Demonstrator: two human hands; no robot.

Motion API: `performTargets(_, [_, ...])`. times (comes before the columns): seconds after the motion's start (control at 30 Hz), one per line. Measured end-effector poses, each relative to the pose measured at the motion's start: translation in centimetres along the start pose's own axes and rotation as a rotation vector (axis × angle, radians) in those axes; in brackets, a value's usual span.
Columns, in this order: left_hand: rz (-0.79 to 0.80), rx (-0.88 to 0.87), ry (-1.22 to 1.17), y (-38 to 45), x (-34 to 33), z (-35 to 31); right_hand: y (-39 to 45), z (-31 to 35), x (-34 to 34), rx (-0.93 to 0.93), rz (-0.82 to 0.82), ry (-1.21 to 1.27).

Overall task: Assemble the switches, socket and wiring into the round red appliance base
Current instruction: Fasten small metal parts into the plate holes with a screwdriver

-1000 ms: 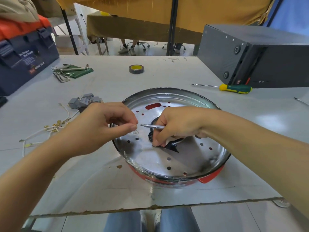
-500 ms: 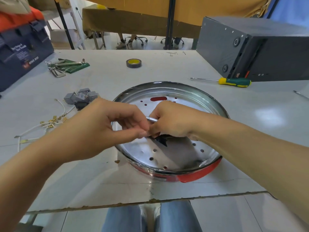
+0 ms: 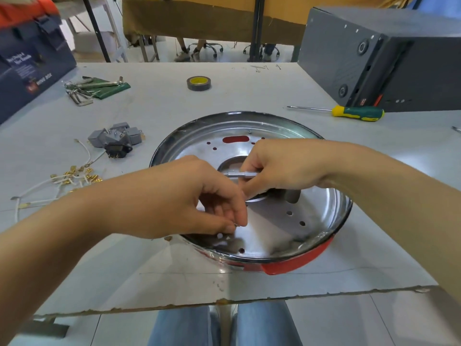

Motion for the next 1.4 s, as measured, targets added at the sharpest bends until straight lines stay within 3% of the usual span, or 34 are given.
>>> performTargets(0.87, [0.154, 0.003, 0.051, 0.6, -1.0, -1.3, -0.4, -0.6, -0.7, 0.078, -0.054, 0.037])
performTargets(1.4, [0.061, -0.132, 0.171, 0.4, -1.3, -1.6, -0.4, -0.6, -0.8, 0.07, -0.062, 0.055])
Point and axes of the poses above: each hand's wrist, its own y-axis towards the middle knuckle, its own x-axis out of the back of the hand, z = x × y, the point moved 5 cm from there along y, towards the middle knuckle, and after that the axes turned 11 degrees about x, right-handed, at the moved point
